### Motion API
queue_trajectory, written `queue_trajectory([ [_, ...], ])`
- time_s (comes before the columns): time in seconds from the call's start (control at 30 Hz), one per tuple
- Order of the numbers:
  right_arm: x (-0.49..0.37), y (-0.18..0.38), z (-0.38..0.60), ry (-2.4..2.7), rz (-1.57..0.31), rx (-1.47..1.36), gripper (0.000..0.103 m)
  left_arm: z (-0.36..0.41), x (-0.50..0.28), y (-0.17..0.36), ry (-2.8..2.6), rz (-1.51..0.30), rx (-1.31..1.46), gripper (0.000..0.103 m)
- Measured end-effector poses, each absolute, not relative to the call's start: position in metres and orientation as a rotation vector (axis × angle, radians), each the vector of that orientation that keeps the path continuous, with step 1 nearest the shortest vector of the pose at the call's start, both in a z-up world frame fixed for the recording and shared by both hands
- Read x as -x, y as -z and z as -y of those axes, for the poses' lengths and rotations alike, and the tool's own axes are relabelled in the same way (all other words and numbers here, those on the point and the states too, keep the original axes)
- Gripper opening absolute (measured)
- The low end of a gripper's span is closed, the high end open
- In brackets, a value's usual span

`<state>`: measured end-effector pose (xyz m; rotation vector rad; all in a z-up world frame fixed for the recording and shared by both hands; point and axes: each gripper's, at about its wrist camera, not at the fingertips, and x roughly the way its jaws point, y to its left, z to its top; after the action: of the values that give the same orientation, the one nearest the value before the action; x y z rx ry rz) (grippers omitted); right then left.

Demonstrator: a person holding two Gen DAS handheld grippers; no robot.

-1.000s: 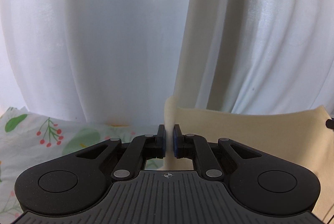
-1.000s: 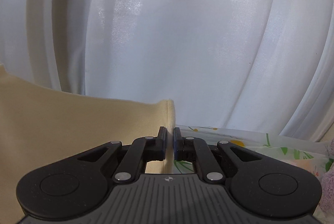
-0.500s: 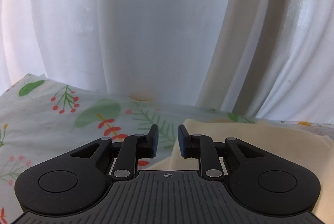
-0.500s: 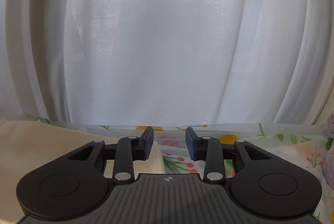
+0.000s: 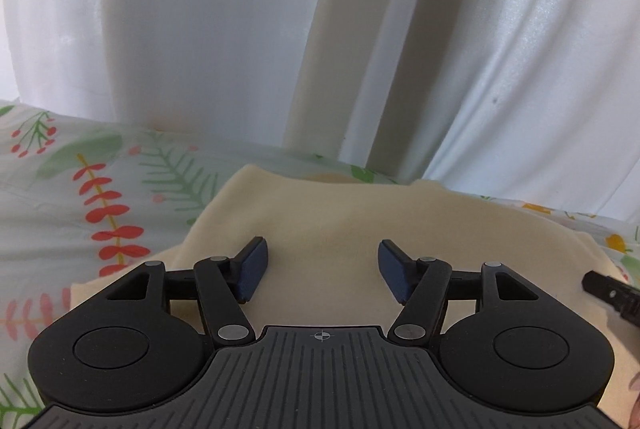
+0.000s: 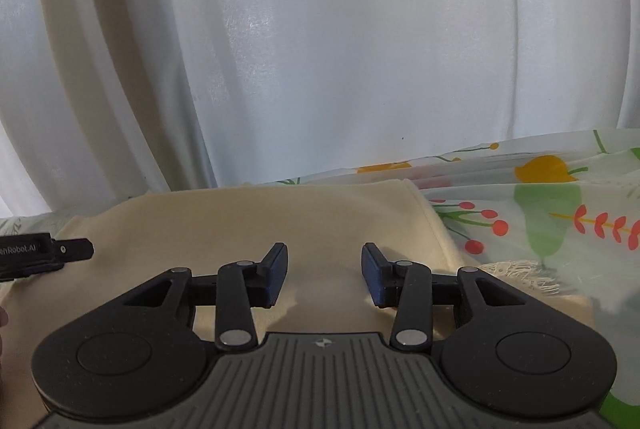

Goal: Fold small clothes

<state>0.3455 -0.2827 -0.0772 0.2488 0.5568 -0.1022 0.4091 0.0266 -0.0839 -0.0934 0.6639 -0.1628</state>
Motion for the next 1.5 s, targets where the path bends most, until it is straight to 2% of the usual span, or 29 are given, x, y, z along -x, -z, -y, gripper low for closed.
queue_trajectory([
  [0.03, -0.347, 0.075, 0.285, 0.158, -0.554, -0.207, 0.052, -0.025, -0.408, 0.085, 0.165, -0.657, 0.062, 0.067],
  [0.1, -0.352, 0.075, 0.293, 0.227, -0.562, -0.152, 0.059, -0.022, -0.409, 0.086, 0.165, -0.649, 0.026, 0.068],
  [0.27, -0.362, 0.083, 0.314, 0.301, -0.61, -0.196, 0.064, -0.025, -0.412, 0.088, 0.185, -0.646, 0.045, 0.071],
  [0.47, -0.361, 0.083, 0.302, 0.349, -0.61, -0.113, 0.07, -0.037, -0.41, 0.083, 0.213, -0.662, 0.057, 0.068],
  [0.5, -0.36, 0.081, 0.299, 0.386, -0.603, -0.076, 0.07, -0.043, -0.407, 0.079, 0.182, -0.659, 0.05, 0.069],
  [0.57, -0.354, 0.078, 0.289, 0.501, -0.599, 0.059, 0.072, -0.059, -0.399, 0.071, 0.055, -0.644, 0.001, 0.079],
  [0.67, -0.321, 0.065, 0.283, 0.533, -0.544, 0.163, 0.072, -0.097, -0.384, 0.061, 0.005, -0.636, 0.004, 0.079],
  [0.77, -0.265, 0.045, 0.277, 0.427, -0.476, 0.131, 0.073, -0.135, -0.363, 0.056, 0.034, -0.688, 0.067, 0.079],
  [0.9, -0.215, 0.034, 0.256, 0.297, -0.482, 0.072, 0.072, -0.163, -0.338, 0.063, 0.165, -0.793, 0.237, 0.079],
  [0.97, -0.2, 0.032, 0.244, 0.245, -0.5, 0.014, 0.065, -0.167, -0.333, 0.069, 0.222, -0.832, 0.308, 0.079],
  [1.0, -0.196, 0.032, 0.24, 0.226, -0.511, -0.01, 0.054, -0.167, -0.332, 0.071, 0.228, -0.839, 0.322, 0.078],
  [1.03, -0.192, 0.033, 0.234, 0.198, -0.531, -0.051, 0.045, -0.167, -0.33, 0.073, 0.221, -0.845, 0.334, 0.076],
  [1.17, -0.192, 0.039, 0.222, 0.109, -0.602, -0.112, 0.024, -0.171, -0.327, 0.077, 0.261, -0.869, 0.45, 0.064],
  [1.27, -0.19, 0.044, 0.212, 0.084, -0.625, -0.091, 0.019, -0.171, -0.333, 0.081, 0.319, -0.905, 0.501, 0.061],
  [1.33, -0.189, 0.045, 0.209, 0.073, -0.634, -0.088, 0.017, -0.172, -0.336, 0.084, 0.309, -0.909, 0.517, 0.056],
  [1.4, -0.191, 0.049, 0.207, 0.063, -0.644, -0.088, 0.015, -0.175, -0.338, 0.086, 0.303, -0.924, 0.541, 0.042],
  [1.43, -0.192, 0.051, 0.206, 0.059, -0.65, -0.089, 0.015, -0.176, -0.339, 0.087, 0.299, -0.93, 0.551, 0.028],
  [1.5, -0.194, 0.053, 0.206, 0.06, -0.66, -0.089, 0.015, -0.178, -0.341, 0.089, 0.304, -0.939, 0.575, 0.023],
])
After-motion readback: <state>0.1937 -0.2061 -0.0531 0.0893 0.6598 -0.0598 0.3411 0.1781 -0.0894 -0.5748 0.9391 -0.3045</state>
